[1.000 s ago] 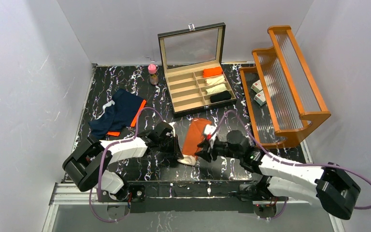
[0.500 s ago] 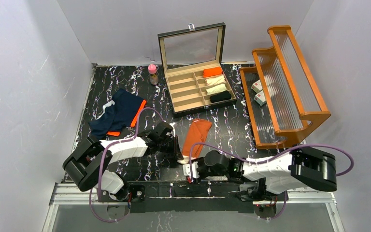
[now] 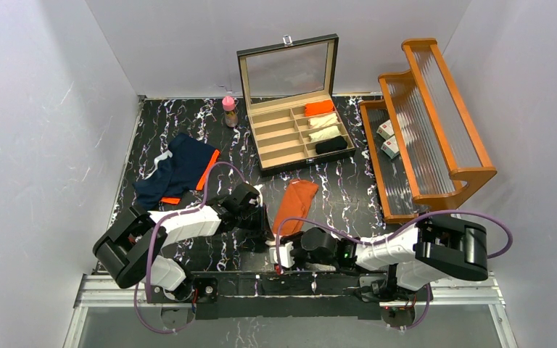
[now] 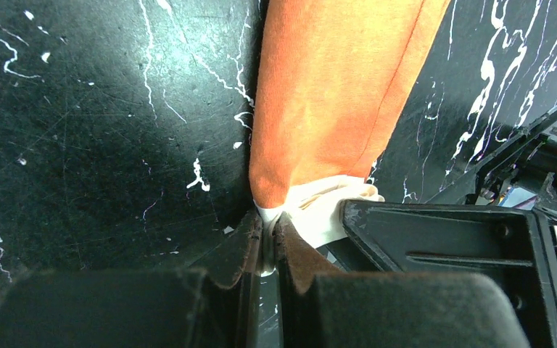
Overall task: Roll the underwear
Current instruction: Roll the underwear to the center of the board.
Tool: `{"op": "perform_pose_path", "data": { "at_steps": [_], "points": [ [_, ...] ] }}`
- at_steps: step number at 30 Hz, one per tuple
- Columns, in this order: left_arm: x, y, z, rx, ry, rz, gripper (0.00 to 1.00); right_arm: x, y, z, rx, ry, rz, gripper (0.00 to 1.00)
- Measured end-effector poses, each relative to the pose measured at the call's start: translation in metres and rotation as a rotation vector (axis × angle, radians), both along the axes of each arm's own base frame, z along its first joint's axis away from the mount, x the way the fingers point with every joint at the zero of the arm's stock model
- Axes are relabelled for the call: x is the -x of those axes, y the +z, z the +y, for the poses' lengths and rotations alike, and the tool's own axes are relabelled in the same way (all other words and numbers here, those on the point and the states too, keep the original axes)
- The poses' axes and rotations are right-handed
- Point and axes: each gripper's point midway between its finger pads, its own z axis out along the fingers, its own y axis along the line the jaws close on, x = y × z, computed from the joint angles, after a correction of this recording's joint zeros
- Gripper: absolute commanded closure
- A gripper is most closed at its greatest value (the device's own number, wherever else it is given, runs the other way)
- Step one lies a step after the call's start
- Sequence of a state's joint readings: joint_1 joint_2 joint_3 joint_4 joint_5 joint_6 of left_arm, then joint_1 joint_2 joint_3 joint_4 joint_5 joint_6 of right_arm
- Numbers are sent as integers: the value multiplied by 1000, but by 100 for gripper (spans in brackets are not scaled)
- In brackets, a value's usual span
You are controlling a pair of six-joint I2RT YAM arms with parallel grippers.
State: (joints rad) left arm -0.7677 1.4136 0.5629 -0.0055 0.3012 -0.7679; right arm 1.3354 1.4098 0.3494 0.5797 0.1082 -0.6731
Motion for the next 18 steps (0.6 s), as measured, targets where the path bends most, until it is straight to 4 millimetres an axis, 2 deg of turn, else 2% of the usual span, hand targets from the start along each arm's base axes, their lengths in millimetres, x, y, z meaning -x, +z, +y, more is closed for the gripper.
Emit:
{"op": "perform_pose_path", "data": {
  "at_steps": [10,14,18],
  "points": [
    [1,0,1,1,-1,-1,100,1,-5,-4,-13,-71,75,83],
    [3,0,2,4,0,0,100,3,-5,-3,-41,-112,130,97],
    [5,1,3,7,4,1,93,3,-5,-2,-73,-153,198,99]
  ]
}}
